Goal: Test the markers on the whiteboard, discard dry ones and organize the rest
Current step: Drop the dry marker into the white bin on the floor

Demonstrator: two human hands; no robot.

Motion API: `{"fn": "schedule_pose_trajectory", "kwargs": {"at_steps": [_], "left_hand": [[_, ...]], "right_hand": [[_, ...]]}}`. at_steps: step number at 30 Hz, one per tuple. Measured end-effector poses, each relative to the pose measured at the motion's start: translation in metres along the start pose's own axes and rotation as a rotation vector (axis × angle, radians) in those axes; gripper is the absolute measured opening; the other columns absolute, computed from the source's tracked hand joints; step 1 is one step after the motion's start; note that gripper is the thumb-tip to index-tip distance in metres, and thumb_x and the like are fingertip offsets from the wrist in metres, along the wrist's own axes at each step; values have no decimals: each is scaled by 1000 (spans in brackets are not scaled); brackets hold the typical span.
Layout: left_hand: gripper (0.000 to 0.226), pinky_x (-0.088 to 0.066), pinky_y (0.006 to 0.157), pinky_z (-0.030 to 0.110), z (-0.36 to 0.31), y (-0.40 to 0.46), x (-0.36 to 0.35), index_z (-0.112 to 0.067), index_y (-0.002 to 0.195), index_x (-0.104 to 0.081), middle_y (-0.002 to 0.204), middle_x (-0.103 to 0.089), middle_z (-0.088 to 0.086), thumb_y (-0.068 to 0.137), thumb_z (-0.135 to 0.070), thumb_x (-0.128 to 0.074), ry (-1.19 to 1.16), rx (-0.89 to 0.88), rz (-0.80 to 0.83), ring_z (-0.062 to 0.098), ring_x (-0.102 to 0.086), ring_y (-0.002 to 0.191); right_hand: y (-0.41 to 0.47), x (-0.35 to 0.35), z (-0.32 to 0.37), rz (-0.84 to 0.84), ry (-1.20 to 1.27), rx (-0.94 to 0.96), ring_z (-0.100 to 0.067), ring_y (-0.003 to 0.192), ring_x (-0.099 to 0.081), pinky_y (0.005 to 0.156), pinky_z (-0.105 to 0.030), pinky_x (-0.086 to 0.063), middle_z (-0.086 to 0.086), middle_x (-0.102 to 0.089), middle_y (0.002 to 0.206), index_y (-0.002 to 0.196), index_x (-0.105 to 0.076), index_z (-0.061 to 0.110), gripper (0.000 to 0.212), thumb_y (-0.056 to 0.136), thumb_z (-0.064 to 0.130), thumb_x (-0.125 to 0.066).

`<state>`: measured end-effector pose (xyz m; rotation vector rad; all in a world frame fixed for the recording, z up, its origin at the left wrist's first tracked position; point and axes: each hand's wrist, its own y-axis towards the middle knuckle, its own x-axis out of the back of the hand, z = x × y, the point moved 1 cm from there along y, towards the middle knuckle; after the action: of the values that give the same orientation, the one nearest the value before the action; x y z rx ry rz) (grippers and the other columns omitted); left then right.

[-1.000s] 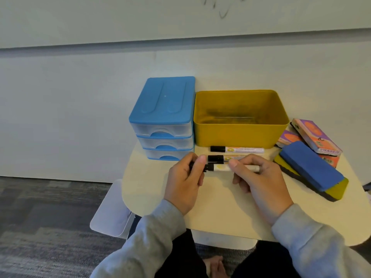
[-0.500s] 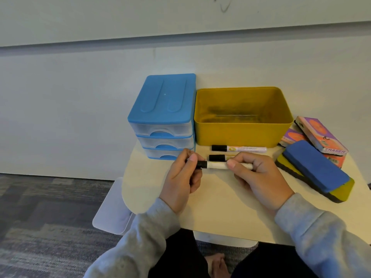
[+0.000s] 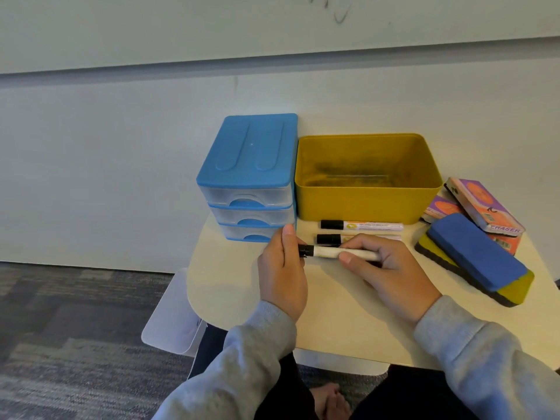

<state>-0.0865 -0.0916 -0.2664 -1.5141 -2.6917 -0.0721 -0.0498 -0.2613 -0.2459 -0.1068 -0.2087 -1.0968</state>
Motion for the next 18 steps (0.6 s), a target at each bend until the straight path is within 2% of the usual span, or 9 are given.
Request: {"fn": "schedule_pose_trajectory", "kwargs": {"at_steps": [3,6,9,11,14,18], "left_hand": [[56,-37,59,41,2,0,-1,-16,75,-56,56,-47,-9,88,-66,-35,36,-26,17,17,-43,57],[53,-38,60,43,3,3,-1,-17,75,-55,56,-47,-10,91,-63,-35,48,-23,21,18,-43,57],[47,-39,59,42,3,4,-1,-15,76,-54,56,-47,-10,101,-49,-35,87,-51,15,16,-44,57],[45,-37,57,41,3,3,-2,-15,75,-53,55,-46,-10,103,-45,-34,82,-60,16,16,-43,56],[43,-39,58,46,2,2,-2,-20,74,-51,56,-45,-10,101,-48,-33,105,-89,11,17,-43,57],[39,-37,57,41,-2,-2,-2,-26,71,-48,58,-44,-11,100,-49,-36,107,-69,84,16,-40,57]], "right_hand": [[2,1,0,-2,-9,-14,-4,73,-58,68,-18,-42,4,-69,79,90,-77,21,17,88,34,-66],[4,1,1,16,1,-45,4,57,-52,57,-7,-35,16,-61,60,86,-77,14,15,93,20,-66],[6,2,-2,6,-3,-81,2,49,-47,50,-7,-32,19,-52,50,84,-77,11,17,94,18,-65],[7,3,-1,9,13,-104,-2,46,-38,48,-11,-28,13,-46,50,81,-77,14,19,94,23,-66],[7,5,3,27,34,-117,-20,52,-31,48,-26,-24,-9,-38,55,78,-77,19,21,92,30,-66],[5,8,4,40,31,-111,-22,55,-29,48,-27,-23,-12,-37,58,80,-77,18,20,93,29,-65]]}}
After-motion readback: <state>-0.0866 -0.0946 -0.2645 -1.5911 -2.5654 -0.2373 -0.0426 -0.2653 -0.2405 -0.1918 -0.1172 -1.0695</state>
